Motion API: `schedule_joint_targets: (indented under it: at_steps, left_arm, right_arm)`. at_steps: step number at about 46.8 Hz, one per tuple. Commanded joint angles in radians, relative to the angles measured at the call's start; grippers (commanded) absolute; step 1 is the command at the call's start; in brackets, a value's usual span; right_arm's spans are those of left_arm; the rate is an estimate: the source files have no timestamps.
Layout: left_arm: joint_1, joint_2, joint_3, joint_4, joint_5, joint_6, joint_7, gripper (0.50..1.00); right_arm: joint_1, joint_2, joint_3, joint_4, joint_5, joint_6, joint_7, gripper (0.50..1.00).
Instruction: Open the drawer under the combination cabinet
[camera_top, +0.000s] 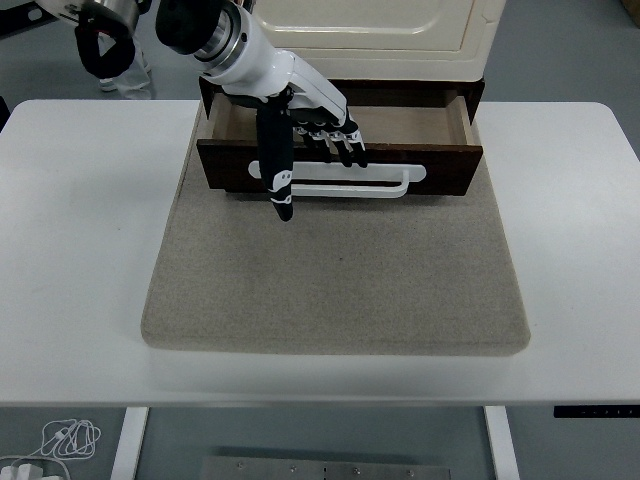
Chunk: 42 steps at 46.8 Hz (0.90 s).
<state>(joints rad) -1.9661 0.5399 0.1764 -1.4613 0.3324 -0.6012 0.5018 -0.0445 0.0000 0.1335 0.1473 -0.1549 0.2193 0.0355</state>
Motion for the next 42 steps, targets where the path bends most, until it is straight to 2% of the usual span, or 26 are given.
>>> schedule_joint_targets:
  at_steps: [1,18,24,35,42]
  left_arm:
    - [0.001,0.002,0.0,-0.002,-0.004,0.0,0.001,1.0]
    - [0.016,0.002,-0.006,0.003,-0.036,0.006,0.001,1.0]
    - [0.016,0.014,-0.058,0.004,-0.044,0.001,-0.002,1.0]
    - [0.055,0.043,-0.291,0.082,-0.046,0.0,-0.034,1.0]
    - [0.107,0.045,-0.507,0.211,-0.033,0.003,-0.095,1.0]
  right_arm:
    - [0.0,0.0,0.0,0.0,0.0,0.0,0.001,0.926]
    - [0.0,0.0,0.0,0.0,0.0,0.0,0.001,0.926]
    - [0.0,0.0,0.0,0.0,0.0,0.0,0.001,0.926]
    - [0.0,0.0,0.0,0.0,0.0,0.0,0.0,0.926]
    - [0.0,0.0,0.0,0.0,0.0,0.0,0.0,0.926]
